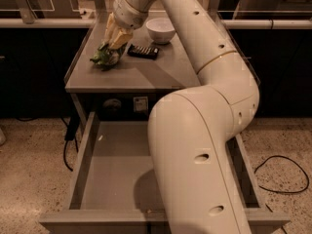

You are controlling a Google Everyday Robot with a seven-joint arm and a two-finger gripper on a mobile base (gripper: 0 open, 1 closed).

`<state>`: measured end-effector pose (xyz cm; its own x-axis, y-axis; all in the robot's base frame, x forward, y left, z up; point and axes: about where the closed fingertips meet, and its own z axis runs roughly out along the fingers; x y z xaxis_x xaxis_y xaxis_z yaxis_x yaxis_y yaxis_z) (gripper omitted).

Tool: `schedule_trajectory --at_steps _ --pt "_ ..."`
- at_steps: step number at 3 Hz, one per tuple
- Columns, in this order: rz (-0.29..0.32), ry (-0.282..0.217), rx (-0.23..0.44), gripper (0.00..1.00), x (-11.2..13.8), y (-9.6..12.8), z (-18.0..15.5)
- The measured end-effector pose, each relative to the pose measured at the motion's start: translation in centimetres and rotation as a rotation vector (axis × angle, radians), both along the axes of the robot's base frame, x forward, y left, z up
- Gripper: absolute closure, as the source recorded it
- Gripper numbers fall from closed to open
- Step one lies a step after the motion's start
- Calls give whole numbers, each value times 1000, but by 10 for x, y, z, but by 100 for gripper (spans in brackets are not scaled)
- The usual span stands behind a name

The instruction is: Place green jalapeno chip bag into top drawer

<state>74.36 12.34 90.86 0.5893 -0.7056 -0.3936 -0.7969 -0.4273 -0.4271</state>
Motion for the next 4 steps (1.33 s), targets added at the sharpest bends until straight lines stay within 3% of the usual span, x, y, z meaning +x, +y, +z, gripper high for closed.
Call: schedule_trajectory --at_steps 1,3,4 --pt "0 0 0 97 0 0 0" --pt "5 -11 0 100 -1 6 5" --pt "40 -71 -29 100 -17 20 44"
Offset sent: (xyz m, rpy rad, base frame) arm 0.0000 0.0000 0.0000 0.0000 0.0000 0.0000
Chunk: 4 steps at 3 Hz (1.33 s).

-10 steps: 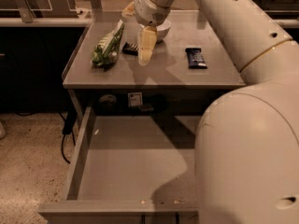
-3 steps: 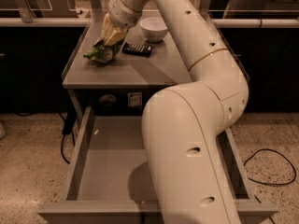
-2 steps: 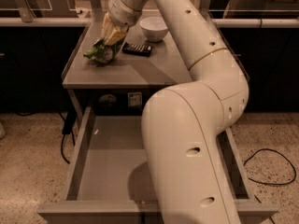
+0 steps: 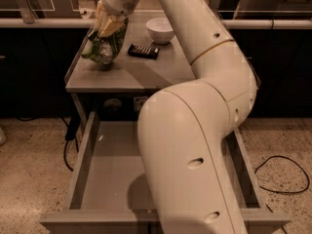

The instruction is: Place green jalapeno chip bag into top drawer

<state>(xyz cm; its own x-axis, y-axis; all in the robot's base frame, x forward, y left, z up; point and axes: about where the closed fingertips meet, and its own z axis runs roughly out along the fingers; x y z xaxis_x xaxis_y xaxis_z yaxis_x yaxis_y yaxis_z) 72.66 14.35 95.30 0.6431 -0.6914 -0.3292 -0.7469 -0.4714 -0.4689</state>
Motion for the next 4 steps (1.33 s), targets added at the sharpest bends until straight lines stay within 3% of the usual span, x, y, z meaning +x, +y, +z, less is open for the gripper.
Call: schedule_trajectory --at_steps 2,3,4 --pt "-3 -128 -55 100 -36 11 79" --pt "-96 -175 -56 100 -60 -15 118" --pt "-256 -232 -74 100 -95 -79 154"
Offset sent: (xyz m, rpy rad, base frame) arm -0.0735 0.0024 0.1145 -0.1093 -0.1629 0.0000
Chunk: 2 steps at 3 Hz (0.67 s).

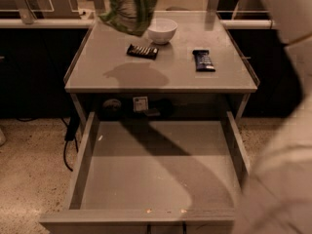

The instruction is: Place green jalapeno chip bag into top drawer

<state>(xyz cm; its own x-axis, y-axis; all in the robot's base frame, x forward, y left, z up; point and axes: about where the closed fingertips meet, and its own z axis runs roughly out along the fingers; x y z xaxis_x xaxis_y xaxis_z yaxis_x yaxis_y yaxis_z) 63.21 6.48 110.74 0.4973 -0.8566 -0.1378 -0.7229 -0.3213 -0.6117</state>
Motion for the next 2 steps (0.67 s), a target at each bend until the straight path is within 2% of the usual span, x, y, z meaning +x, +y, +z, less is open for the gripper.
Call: schedule_trajectory --at_steps 1,2 --pt "-106 -60 -10 100 -47 -74 21" --pt "-152 -47 -10 100 -87 -158 6"
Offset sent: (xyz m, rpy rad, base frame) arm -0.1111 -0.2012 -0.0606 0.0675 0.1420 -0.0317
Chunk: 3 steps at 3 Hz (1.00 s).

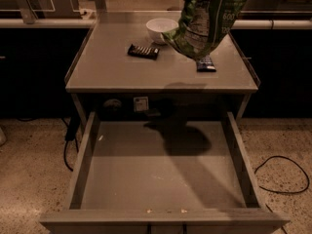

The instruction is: Place green jalapeno chip bag into top drawer

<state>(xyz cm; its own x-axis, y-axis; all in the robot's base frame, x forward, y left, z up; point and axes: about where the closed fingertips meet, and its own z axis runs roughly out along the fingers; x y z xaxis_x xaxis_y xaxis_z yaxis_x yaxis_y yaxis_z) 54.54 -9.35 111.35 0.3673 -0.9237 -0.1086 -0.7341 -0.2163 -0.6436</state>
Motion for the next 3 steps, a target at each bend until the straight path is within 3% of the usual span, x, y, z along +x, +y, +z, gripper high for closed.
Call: schedule_trajectory --at_steps 2,3 --pt "6 -35 -6 100 -10 -7 -28" --pt "24 -49 7 100 -10 -5 -70"
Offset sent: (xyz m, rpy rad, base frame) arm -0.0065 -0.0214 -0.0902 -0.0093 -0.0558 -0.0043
